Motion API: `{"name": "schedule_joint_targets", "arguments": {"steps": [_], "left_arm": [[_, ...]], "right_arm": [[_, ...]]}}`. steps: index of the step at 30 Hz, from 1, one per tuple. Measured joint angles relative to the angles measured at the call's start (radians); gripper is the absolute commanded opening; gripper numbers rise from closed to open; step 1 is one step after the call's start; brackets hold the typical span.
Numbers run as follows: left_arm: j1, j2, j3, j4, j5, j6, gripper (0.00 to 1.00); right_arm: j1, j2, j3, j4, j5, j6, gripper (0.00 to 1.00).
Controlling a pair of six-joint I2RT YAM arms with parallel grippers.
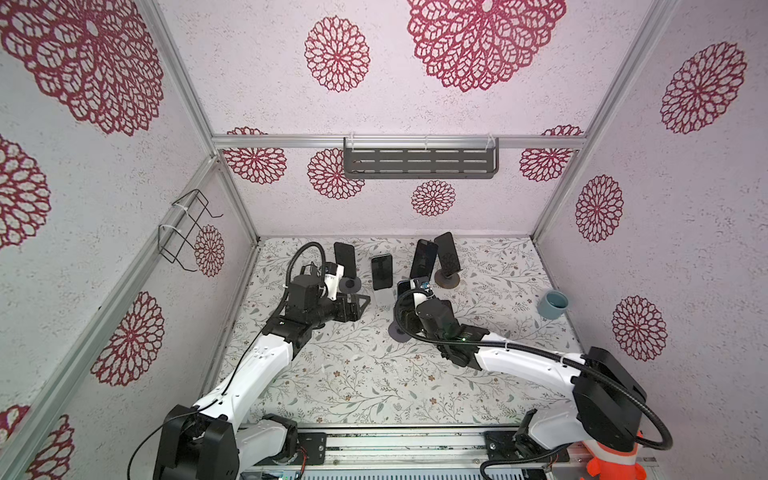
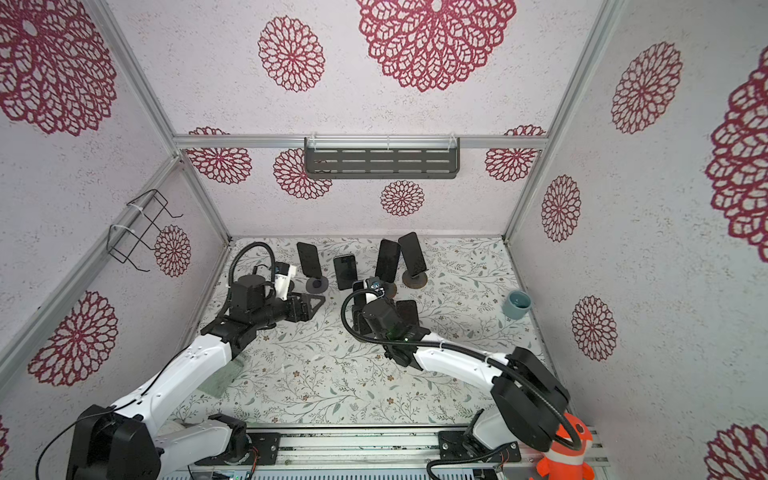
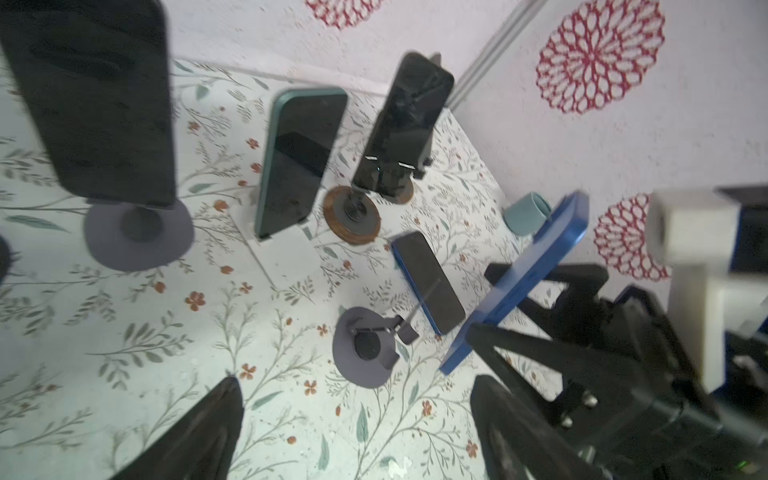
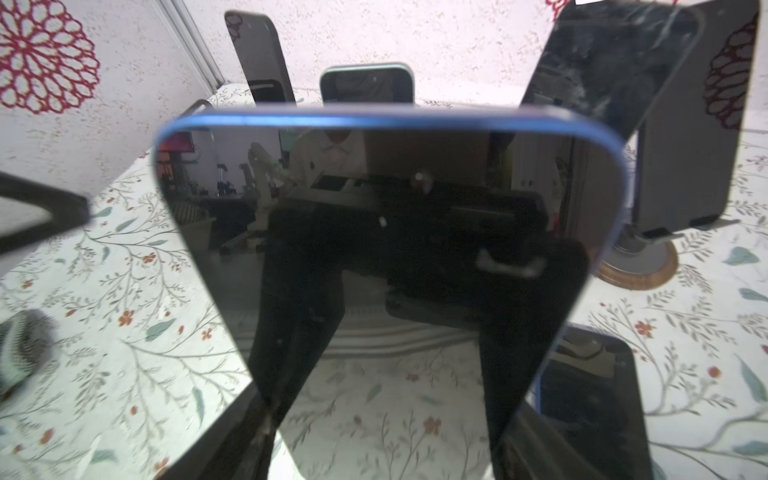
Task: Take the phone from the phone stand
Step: 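Lift the second phone with the right gripper while the left moves beside a stand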
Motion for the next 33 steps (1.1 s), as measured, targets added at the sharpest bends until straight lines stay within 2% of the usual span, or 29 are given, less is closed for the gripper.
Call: {"name": "schedule_joint_targets", "arguments": {"steps": [6, 10, 16, 20, 23, 28, 33], "left_arm": [[-0.058, 0.133, 0.023, -0.024, 0.058, 0.089, 0.72], [-0.095, 0.213, 0.025, 0.011, 0.081, 0.106, 0.6], [-0.12, 0.372, 0.098, 0.097, 0.134, 0.107, 0.58], [-0.133, 0.436, 0.145, 0.129, 0.136, 0.107, 0.56], [-0.15, 0.48, 0.182, 0.148, 0.134, 0.106, 0.48], [-0.164, 0.534, 0.225, 0.163, 0.132, 0.101, 0.23], [-0.166, 0.536, 0.229, 0.161, 0.122, 0.106, 0.08]], "right_arm": [[-0.187, -0.119, -0.014, -0.153, -0.168, 0.05, 0.71], [-0.298, -0.2, -0.063, -0.234, -0.267, 0.058, 0.7], [-0.348, -0.267, -0.082, -0.359, -0.4, 0.054, 0.69], [-0.367, -0.294, -0.089, -0.403, -0.433, 0.047, 0.69], [-0.377, -0.318, -0.109, -0.422, -0.441, 0.047, 0.69], [-0.379, -0.328, -0.121, -0.444, -0.454, 0.047, 0.69], [-0.38, -0.326, -0.12, -0.451, -0.46, 0.047, 0.68]]}}
